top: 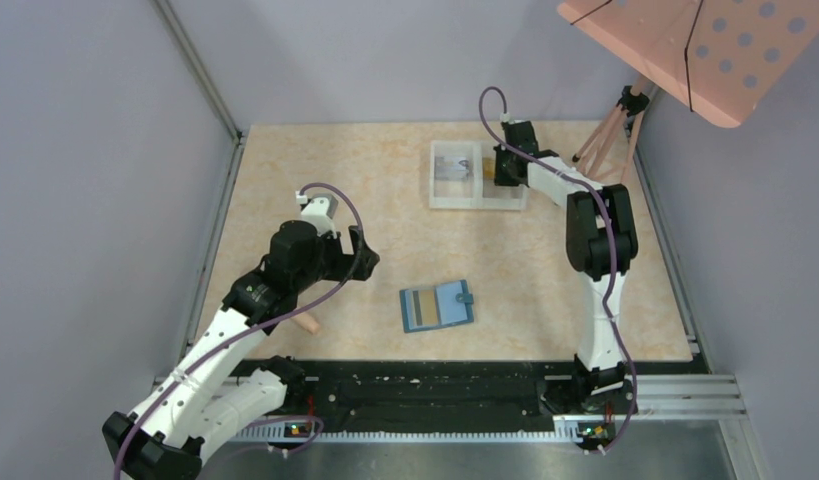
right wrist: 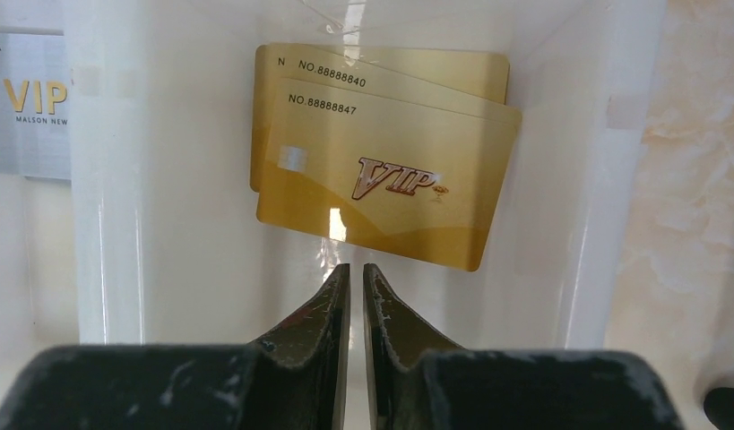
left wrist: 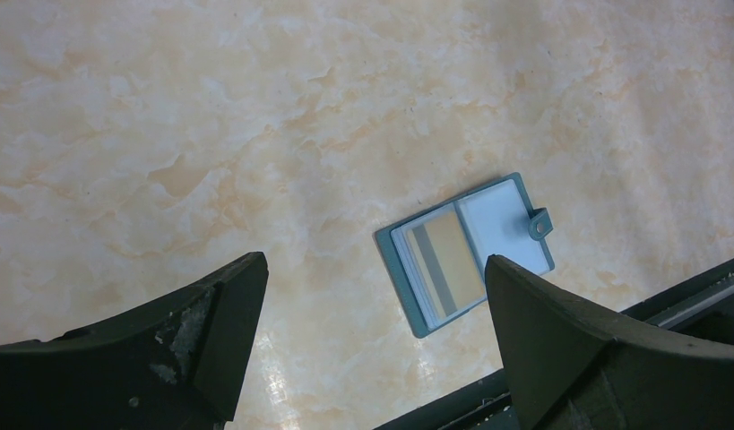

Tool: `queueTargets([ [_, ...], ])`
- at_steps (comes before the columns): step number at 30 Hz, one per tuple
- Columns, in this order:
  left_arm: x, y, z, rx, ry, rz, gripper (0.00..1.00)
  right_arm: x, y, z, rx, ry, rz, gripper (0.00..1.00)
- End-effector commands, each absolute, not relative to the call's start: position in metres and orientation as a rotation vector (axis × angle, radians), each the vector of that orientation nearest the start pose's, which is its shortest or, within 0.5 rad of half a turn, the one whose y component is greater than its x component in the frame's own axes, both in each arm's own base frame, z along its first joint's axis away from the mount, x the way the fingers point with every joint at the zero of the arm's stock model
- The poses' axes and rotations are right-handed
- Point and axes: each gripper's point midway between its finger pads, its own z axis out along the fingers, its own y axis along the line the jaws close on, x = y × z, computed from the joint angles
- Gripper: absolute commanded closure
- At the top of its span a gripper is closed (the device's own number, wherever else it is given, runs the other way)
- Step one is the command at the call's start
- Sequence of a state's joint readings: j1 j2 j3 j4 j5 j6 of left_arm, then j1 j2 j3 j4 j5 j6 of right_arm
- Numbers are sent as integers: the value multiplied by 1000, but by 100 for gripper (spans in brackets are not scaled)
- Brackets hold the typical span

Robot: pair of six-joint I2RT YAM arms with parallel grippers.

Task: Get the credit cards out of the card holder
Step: Place the credit card in the storage box.

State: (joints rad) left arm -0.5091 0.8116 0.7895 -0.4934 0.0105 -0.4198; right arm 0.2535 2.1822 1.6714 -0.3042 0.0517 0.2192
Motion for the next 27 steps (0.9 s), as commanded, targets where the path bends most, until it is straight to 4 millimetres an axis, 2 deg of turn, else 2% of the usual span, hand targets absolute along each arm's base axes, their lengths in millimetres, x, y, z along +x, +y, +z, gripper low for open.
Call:
queueTargets([
  [1,241,-158,223,107,2075,-596,3,544,147,73,-24,2346,180,90],
  [10,242,-158,221,104,2082,-592,3,547,145,56,-17,2375,156,90],
  [27,243,-160,218,111,2092,-592,3,568,142,59,-27,2331,96,89],
])
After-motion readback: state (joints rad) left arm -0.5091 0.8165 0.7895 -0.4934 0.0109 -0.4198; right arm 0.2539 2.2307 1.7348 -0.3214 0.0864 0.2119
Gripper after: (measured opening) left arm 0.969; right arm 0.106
